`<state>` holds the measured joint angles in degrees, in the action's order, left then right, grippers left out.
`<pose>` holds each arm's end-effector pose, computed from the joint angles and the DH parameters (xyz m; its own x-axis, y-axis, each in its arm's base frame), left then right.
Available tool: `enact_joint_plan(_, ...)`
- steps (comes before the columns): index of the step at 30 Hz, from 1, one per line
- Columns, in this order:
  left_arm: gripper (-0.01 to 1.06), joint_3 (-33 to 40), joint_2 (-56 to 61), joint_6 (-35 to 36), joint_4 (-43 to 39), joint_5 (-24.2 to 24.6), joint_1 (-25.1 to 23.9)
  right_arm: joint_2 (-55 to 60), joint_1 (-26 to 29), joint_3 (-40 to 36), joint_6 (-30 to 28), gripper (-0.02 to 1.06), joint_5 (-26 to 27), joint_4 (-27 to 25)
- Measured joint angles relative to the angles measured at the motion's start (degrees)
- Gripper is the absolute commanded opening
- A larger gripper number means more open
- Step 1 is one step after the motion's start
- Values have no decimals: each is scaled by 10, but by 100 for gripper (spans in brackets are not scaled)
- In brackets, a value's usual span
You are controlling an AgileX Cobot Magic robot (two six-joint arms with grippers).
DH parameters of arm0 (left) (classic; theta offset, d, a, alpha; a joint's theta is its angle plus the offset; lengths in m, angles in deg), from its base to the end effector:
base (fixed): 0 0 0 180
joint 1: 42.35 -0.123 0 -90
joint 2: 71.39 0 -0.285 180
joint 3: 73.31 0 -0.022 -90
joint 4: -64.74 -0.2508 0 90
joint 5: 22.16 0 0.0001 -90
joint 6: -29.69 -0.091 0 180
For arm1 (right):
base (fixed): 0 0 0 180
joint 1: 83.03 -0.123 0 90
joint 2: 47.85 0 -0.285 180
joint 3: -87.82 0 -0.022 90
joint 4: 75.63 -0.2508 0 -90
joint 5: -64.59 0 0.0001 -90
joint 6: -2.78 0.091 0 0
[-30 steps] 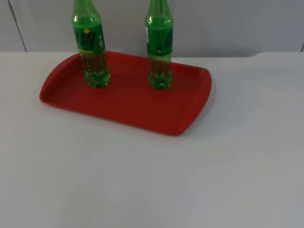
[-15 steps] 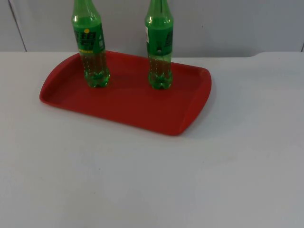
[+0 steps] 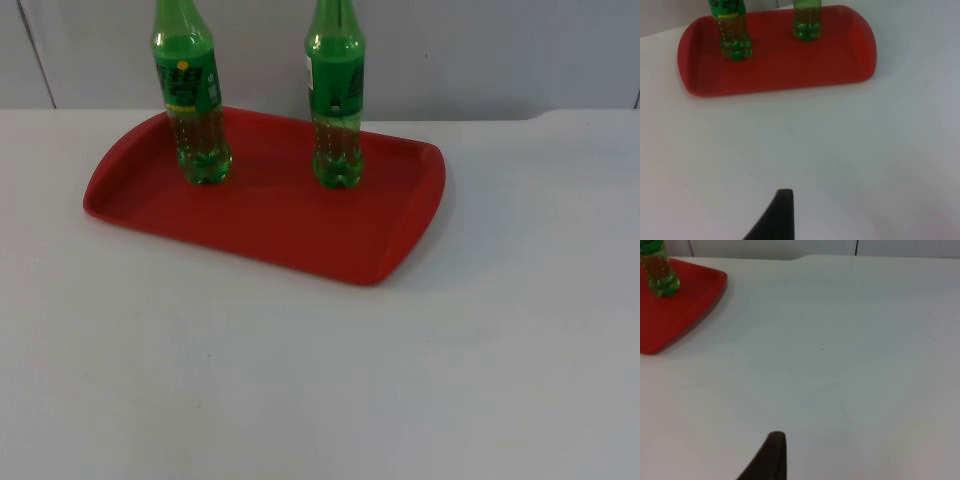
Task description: Place the bottle upright on the tray.
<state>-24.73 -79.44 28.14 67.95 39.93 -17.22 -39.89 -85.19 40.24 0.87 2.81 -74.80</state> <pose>-0.0066 -0.0019 0.2755 -0.4342 0.2045 -0.8773 0.4638 0.8856 -0.0230 -0.0071 -0.0014 0.2807 -0.4572 -0.0574 -0.8875 -0.0448 0.9981 -0.0415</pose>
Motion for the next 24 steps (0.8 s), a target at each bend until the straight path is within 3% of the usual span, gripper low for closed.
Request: enact_joint_plan(24, 105, 0, 0, 0, 0, 0, 0, 0, 0, 0, 0, 105, 0, 0)
